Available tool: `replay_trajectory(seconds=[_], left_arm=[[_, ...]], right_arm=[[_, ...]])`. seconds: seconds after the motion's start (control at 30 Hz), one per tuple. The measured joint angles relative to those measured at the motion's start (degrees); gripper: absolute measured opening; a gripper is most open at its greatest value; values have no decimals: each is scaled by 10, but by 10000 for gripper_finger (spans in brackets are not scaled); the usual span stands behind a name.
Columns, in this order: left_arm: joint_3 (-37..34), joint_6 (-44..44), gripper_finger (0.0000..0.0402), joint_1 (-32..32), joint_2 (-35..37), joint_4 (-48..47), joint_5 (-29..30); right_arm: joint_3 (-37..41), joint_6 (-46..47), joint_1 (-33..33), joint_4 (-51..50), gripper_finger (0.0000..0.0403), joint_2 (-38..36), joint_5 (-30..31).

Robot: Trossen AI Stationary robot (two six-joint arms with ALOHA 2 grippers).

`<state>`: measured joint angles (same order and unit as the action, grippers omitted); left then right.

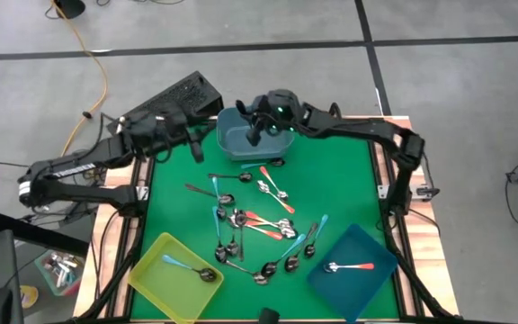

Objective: Sort silverware by color (type)
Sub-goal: Put the black spoon into the light blue bin

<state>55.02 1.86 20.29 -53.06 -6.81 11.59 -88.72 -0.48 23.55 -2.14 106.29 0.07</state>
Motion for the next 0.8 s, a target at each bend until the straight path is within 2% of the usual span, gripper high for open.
replay_trajectory(seconds=[0.2,0.43,0.63,0.73,0.8], left_arm=[[0,-20,121,80,15,16,-93],[0,-42,121,125,14,16,-115],[0,-77,121,137,13,21,-100],[0,-78,121,137,13,21,-84],[0,-79,121,137,13,21,-75]], right_arm=[[-157,-77,9,-171,10,91,-4],[-324,-172,8,-367,10,191,-4],[-386,-223,12,-485,12,255,-10],[-381,-235,19,-512,13,264,-17],[-364,-236,21,-496,14,263,-17]])
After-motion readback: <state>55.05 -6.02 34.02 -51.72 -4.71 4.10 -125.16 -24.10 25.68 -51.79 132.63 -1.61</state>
